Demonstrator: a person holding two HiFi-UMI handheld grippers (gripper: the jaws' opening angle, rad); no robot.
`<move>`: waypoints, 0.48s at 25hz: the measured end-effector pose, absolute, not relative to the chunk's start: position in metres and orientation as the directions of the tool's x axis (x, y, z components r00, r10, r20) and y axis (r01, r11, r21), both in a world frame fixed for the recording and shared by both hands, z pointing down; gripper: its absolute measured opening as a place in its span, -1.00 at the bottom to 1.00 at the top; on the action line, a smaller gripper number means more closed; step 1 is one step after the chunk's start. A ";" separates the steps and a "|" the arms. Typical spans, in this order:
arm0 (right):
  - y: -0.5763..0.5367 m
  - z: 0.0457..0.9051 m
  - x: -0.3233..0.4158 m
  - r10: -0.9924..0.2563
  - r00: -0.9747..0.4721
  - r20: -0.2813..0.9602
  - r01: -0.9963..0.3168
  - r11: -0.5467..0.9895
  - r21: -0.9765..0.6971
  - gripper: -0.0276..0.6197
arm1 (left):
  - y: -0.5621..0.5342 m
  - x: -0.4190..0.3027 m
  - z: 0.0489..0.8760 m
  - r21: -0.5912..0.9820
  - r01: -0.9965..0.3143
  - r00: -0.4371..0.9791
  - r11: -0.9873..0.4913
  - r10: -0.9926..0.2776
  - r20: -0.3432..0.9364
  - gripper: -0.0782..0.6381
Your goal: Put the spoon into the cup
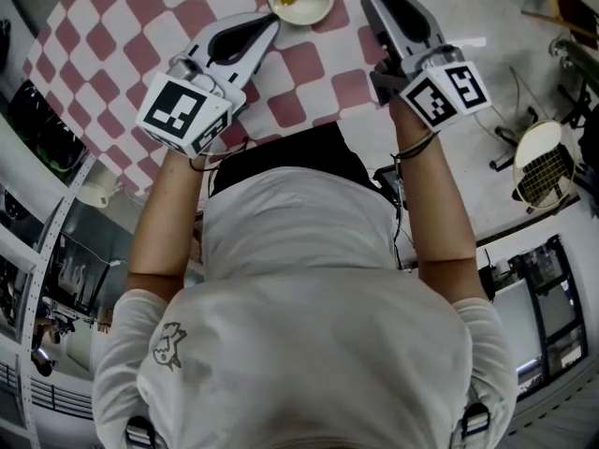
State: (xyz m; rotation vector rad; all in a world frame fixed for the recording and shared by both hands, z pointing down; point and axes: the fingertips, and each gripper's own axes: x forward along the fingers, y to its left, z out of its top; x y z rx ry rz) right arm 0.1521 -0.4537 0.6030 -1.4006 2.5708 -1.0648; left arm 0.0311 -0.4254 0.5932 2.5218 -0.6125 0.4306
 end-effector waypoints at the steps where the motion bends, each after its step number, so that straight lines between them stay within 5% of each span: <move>1: -0.452 0.600 0.153 -0.752 -0.594 0.285 -0.735 0.364 -0.572 -0.64 | -0.423 0.032 0.590 0.394 -0.496 0.849 -0.774 -0.338 0.406 -0.74; 12: -0.417 0.547 0.157 -0.772 -0.579 0.260 -0.772 0.418 -0.479 -0.64 | -0.397 0.032 0.538 0.318 -0.501 0.849 -0.805 -0.386 0.361 -0.74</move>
